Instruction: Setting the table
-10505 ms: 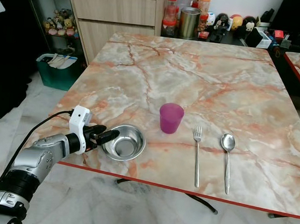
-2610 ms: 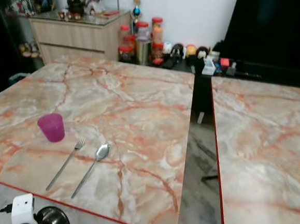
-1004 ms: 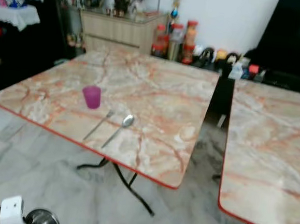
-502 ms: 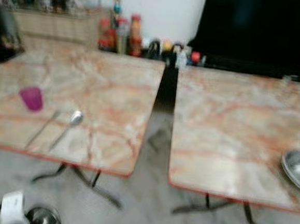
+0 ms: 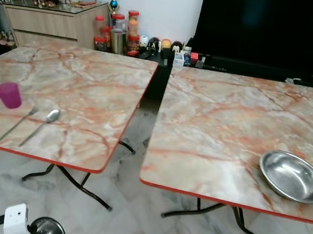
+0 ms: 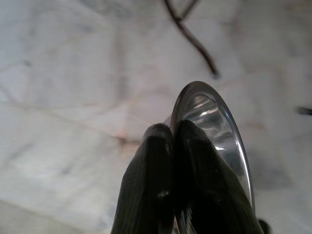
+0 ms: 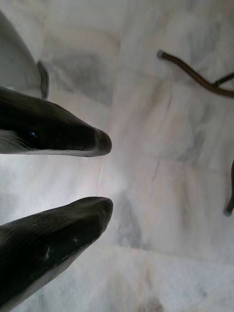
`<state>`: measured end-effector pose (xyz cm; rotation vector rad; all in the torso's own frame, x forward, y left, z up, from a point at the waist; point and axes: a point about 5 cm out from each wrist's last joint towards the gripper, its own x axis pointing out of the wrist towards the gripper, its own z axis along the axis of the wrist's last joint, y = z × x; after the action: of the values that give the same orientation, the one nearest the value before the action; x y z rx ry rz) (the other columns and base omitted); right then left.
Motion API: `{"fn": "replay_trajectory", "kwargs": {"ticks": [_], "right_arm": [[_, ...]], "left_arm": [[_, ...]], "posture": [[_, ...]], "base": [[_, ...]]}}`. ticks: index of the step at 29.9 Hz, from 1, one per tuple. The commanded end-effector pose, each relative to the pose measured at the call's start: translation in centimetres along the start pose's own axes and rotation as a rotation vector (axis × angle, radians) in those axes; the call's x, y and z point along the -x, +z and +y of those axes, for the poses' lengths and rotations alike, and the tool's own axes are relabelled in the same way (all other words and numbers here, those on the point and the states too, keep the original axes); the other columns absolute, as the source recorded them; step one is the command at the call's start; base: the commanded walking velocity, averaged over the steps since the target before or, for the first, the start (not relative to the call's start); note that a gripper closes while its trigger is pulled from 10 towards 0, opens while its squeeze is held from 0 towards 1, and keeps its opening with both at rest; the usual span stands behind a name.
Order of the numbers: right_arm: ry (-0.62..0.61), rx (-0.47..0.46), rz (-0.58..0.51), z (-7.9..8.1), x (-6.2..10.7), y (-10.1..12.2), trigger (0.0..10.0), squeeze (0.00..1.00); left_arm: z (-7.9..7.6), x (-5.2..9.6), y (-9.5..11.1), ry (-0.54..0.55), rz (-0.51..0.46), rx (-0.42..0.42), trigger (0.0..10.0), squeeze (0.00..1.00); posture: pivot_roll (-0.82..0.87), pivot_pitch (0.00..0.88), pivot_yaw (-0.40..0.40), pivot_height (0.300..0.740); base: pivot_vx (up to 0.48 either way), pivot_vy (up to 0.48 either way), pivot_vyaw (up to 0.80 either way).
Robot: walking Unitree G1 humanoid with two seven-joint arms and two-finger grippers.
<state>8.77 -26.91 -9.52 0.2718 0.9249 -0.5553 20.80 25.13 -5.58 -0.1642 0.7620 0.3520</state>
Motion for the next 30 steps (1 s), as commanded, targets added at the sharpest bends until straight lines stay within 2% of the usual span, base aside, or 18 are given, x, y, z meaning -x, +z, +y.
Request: {"fn": "replay_trajectory", "kwargs": {"ticks": [1, 30], "right_arm": [[-0.005, -0.003, -0.012, -0.13, 0.01, 0.13, 10.0, 0.0], [-0.014, -0.003, 0.005, -0.46, 0.26, -0.57, 10.0, 0.0]], "left_arm": [[-0.04, -0.05, 0.13, -0.007, 0.008, -0.022, 10.0, 0.0], [0.93, 0.18, -0.51, -0.003, 0.028, -0.055, 10.0, 0.0]], "posture": [[-0.01, 0.0, -0.025, 0.74], [0.0, 0.0, -0.02, 0.74]], "base": [[0.0, -0.296, 0.0], [0.0, -0.294, 0.0]]}}
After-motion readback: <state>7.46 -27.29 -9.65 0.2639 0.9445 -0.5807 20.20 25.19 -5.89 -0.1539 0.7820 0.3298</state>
